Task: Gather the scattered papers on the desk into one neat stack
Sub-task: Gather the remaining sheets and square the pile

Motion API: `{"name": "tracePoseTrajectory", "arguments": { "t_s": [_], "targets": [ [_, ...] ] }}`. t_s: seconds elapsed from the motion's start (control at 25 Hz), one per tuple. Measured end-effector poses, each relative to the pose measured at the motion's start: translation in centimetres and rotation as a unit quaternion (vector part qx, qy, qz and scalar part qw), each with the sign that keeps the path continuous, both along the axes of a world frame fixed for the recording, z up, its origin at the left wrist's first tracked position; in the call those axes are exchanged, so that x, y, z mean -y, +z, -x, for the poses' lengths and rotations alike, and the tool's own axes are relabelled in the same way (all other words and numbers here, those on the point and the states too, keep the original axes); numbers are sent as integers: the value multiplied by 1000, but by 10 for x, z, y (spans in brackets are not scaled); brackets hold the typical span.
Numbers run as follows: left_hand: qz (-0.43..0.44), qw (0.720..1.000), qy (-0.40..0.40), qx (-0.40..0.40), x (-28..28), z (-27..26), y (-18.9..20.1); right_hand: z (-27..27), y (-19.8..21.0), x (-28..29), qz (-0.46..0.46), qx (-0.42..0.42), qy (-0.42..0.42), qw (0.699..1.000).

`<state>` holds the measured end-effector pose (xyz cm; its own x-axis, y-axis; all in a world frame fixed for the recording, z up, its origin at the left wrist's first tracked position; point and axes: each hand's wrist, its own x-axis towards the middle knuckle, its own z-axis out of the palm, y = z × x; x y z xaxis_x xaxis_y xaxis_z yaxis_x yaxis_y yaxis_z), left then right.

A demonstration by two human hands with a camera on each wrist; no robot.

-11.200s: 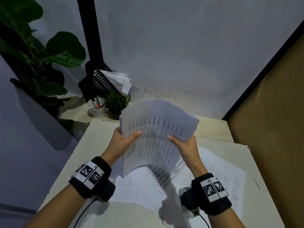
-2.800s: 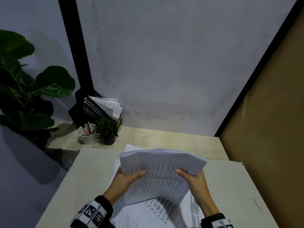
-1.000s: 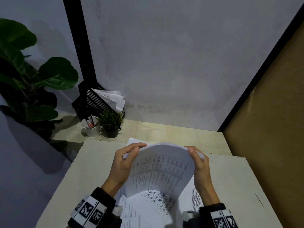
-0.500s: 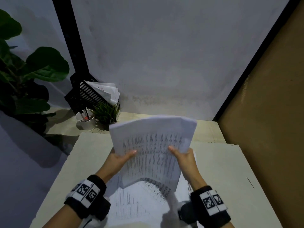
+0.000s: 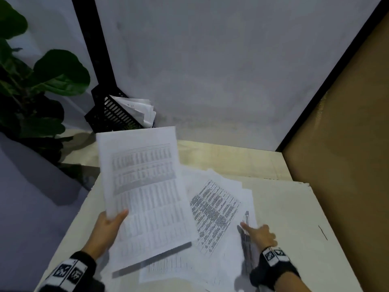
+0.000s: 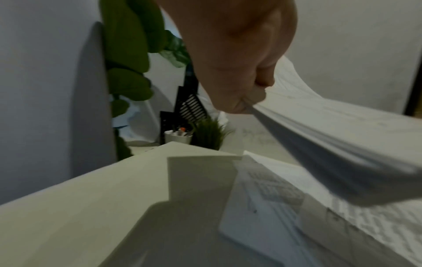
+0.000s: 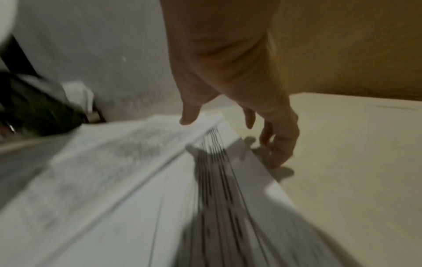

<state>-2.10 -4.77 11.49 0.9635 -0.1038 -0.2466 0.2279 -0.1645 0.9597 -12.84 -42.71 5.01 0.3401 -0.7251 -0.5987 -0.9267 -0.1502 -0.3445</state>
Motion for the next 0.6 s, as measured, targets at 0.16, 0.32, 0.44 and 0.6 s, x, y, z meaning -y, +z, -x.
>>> {"name": "tracePoseTrajectory", "arguments": {
  "t_s": [0.16, 0.32, 0.44, 0.6],
  "targets": [
    [-24, 998, 46, -44, -30, 16, -16, -12, -9, -48, 37, 24, -49, 998],
    [-30, 995, 50, -77, -42, 28, -34, -39, -21, -73, -8, 85, -74, 994],
    [-44, 995, 49, -73, -48, 34, -43, -44, -25, -58, -72, 81, -65, 992],
    [-36, 993, 73, -91, -52, 32, -51, -36, -27, -42, -109, 118, -58, 985]
  ]
}}
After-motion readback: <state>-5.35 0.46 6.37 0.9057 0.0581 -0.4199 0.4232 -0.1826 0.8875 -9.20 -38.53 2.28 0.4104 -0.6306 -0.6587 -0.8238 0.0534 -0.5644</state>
